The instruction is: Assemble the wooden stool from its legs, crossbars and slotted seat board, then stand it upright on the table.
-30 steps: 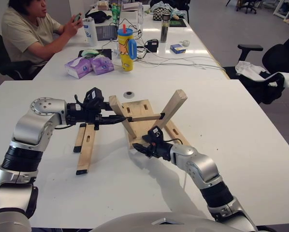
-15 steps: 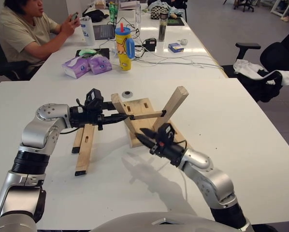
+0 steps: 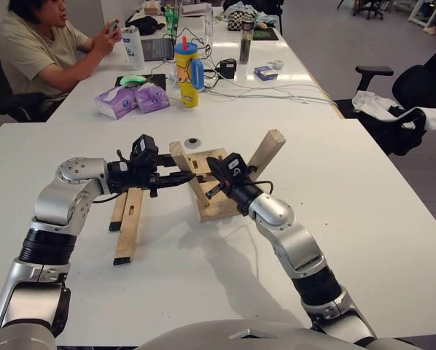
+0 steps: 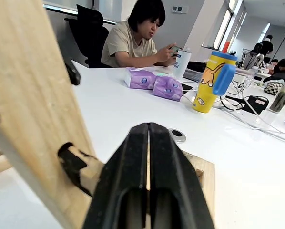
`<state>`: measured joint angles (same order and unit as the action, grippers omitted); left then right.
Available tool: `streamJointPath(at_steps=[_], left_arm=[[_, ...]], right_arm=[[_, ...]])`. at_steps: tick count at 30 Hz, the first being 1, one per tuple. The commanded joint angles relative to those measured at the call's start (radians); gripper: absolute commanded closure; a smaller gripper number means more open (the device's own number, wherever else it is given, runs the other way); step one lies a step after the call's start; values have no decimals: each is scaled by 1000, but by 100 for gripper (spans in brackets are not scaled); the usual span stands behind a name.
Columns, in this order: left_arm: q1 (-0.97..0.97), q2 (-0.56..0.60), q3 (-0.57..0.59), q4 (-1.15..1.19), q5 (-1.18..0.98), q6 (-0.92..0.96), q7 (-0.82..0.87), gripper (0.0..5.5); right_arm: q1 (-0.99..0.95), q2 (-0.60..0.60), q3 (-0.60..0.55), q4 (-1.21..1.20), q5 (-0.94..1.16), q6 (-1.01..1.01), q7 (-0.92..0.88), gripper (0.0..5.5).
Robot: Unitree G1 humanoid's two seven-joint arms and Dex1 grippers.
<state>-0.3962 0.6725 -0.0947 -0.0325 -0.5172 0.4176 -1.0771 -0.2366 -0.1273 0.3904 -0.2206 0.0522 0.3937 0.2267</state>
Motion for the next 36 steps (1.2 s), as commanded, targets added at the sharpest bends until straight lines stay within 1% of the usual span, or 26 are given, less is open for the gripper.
streamJointPath(at_steps=[1,4,6,8,11,13,16,19,26,27,31,35,36], left_arm=[[89,-20,-30,12,31,54,31,344],[75,-13,-13,6,21,57,29,344],[59,3,-4,10,21,58,19,344],[35,16,0,24,22,58,-1,344],[-25,22,-23,70,41,52,-41,344],[-74,14,-50,119,64,39,-77,344],[-107,0,-76,181,92,19,-102,344],[-84,-5,-74,193,102,4,-97,344],[-60,-16,-52,203,127,-58,-39,344],[-62,-21,-40,197,115,-57,-30,308],[-61,-30,11,188,77,-38,-24,251],[-12,22,54,143,58,-14,-63,188],[4,38,78,122,35,10,-74,188]], right_arm=[[114,-16,-75,-64,109,-33,83,550],[203,-73,-141,-247,205,-17,145,550],[256,-119,-148,-290,228,9,184,550],[278,-128,-142,-239,222,1,198,550],[252,-91,-117,-58,177,-25,173,550],[210,-33,-120,63,135,-56,110,550],[152,31,-105,194,105,-23,67,550],[132,47,-71,259,70,-11,71,550],[124,27,-61,333,20,45,62,550],[125,25,-59,340,13,49,61,550],[127,34,-75,384,5,34,53,550],[118,41,-93,426,7,14,48,550],[115,42,-96,435,6,9,49,550]])
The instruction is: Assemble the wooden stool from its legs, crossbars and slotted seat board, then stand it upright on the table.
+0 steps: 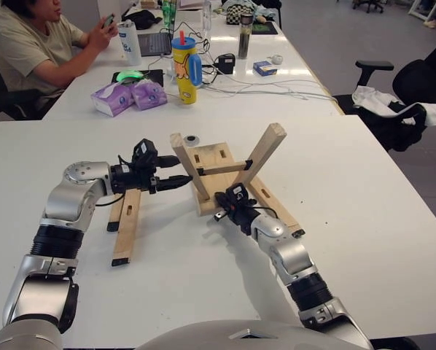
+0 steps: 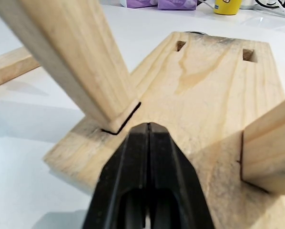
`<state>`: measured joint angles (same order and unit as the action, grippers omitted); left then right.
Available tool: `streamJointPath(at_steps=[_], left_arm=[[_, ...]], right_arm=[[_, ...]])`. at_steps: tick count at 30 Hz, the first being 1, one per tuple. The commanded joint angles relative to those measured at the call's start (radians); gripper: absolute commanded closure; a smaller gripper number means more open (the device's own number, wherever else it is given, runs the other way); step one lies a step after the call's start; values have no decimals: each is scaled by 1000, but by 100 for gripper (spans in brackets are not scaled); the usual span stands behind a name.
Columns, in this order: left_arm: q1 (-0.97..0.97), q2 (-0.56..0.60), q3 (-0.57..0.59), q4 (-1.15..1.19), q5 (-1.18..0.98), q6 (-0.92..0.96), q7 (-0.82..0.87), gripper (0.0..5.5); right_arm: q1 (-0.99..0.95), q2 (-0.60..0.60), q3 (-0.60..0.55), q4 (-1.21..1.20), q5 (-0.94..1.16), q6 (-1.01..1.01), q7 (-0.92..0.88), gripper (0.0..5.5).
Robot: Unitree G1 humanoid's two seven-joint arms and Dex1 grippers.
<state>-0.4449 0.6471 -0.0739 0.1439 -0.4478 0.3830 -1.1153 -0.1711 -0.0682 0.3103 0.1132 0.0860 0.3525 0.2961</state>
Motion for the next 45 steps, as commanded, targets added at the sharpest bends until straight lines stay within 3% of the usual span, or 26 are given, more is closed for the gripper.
streamJointPath(at_steps=[1,4,7,11,14,18,20,23,28,32,35,38,39,41,45], left_arm=[[66,77,92,-76,-70,78,-42,201],[68,106,248,-169,-265,231,-39,236],[-63,60,409,-240,-504,336,86,290],[-253,-66,444,-318,-621,320,345,341],[-283,-163,380,-343,-562,289,500,341],[-28,-157,-48,-247,-155,268,574,341],[85,-150,-157,-210,-39,244,603,341],[39,-182,-120,-224,9,158,653,341],[-284,-236,165,-304,-86,12,770,341],[-456,-251,265,-417,-169,23,842,341],[-316,-294,165,-411,-98,90,881,341],[159,-265,-228,-290,88,196,888,341],[265,-260,-299,-247,124,207,891,341],[294,-275,-278,-199,150,211,918,341],[139,-281,-232,-223,202,154,934,341]], right_arm=[[47,-17,-20,110,-29,45,-20,550],[49,-19,-25,127,-31,35,-15,550],[57,-18,-27,142,-29,27,-7,550],[57,-18,-23,151,-32,25,0,550],[47,-17,-21,174,-36,18,6,550],[35,-9,-17,208,-39,31,3,550],[17,-7,-7,227,-46,32,7,550],[-2,-8,1,247,-55,32,7,550],[-5,-10,5,266,-55,26,13,550],[1,-13,3,264,-53,25,13,550],[1,-11,-3,273,-51,21,9,550],[-16,-3,15,287,-55,19,23,550],[-19,-4,18,288,-54,22,28,550],[-18,-13,19,281,-54,26,36,550],[-22,-24,16,285,-51,23,44,550]])
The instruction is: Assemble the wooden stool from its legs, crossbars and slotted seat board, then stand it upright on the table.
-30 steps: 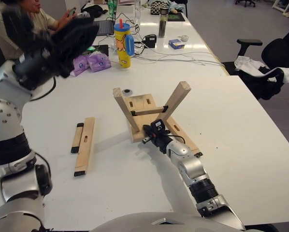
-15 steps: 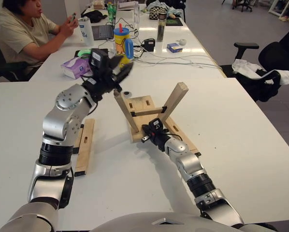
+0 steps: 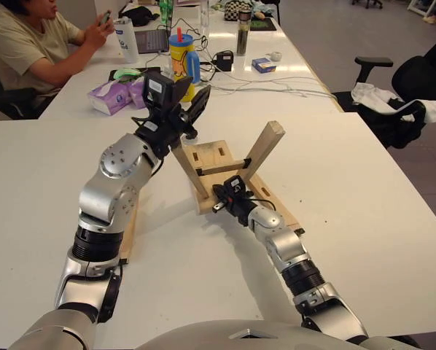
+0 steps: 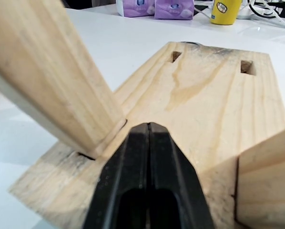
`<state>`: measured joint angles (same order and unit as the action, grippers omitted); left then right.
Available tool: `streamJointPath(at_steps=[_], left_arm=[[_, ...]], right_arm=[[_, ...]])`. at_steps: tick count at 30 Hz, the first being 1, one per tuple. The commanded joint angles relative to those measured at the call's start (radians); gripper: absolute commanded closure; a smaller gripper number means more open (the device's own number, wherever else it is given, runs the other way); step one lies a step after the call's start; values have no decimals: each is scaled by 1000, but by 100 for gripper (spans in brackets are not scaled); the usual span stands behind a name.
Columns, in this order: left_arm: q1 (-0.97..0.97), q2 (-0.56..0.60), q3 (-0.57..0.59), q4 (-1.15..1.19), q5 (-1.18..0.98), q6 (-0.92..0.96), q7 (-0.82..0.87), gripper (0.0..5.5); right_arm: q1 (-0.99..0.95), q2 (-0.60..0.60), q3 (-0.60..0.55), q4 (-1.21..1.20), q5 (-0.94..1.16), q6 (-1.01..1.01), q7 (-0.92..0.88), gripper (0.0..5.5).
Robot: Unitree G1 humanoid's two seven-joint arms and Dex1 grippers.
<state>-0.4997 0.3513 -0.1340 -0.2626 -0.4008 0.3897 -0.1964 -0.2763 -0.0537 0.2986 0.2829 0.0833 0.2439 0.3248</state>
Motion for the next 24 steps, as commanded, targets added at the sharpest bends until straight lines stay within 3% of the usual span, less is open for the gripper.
streamJointPath(at_steps=[1,6,12,15,20,24], left_arm=[[136,1,-141,167,165,106,27,341],[26,-76,30,71,186,-71,115,341],[215,-87,152,-140,259,-91,212,341],[421,-77,156,-243,293,-57,208,341],[608,-100,110,-345,301,-8,190,341],[624,-145,74,-374,368,-5,245,341]], right_arm=[[81,-41,23,117,-45,132,16,550],[58,-40,5,141,-35,97,31,550],[88,-12,-57,16,23,-17,40,550],[148,-22,-61,-200,41,-95,62,550],[304,-144,-98,-592,106,20,123,550],[349,-209,-304,-660,190,111,76,550]])
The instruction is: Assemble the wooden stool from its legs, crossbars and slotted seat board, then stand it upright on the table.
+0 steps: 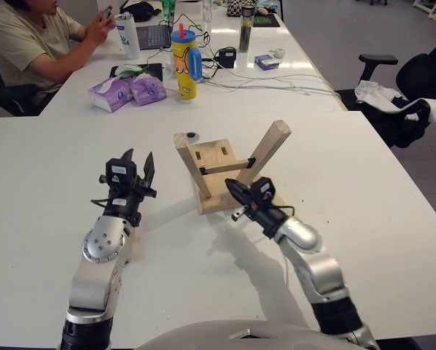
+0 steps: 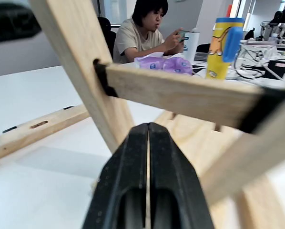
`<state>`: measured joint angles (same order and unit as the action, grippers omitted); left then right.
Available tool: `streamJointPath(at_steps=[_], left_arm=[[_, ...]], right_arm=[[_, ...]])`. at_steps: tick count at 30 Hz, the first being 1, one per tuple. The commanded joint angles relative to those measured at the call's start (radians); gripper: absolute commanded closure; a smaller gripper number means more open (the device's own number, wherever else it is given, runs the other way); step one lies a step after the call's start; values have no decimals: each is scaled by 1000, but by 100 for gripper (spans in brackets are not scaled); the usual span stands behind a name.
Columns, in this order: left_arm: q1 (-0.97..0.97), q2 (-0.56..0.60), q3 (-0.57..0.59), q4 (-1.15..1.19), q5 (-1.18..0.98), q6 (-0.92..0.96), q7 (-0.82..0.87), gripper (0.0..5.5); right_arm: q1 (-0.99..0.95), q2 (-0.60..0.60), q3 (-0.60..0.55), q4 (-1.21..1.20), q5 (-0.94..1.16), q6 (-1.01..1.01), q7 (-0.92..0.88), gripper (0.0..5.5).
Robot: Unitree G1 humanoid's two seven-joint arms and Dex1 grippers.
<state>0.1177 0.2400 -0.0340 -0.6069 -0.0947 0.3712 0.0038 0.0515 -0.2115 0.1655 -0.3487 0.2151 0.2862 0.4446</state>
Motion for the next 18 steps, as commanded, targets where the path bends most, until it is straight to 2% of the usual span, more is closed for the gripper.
streamJointPath(at_steps=[1,3,5,9,14,18], left_arm=[[2,-47,-28,-30,77,15,60,341],[-11,-71,-32,-29,101,15,82,341],[-36,-93,-44,-13,120,19,91,341],[-127,-132,-71,60,148,44,95,341],[-230,-156,-73,104,160,99,83,341],[-313,-165,-58,162,163,141,74,341]], right_arm=[[-8,-63,-225,-6,65,74,-65,550],[-107,-78,-300,62,66,77,-117,550],[-236,-76,-318,153,56,80,-152,550],[-426,-33,-209,288,30,65,-114,550],[-388,46,-92,194,13,121,-146,550],[-329,78,-49,163,-26,138,-200,550]])
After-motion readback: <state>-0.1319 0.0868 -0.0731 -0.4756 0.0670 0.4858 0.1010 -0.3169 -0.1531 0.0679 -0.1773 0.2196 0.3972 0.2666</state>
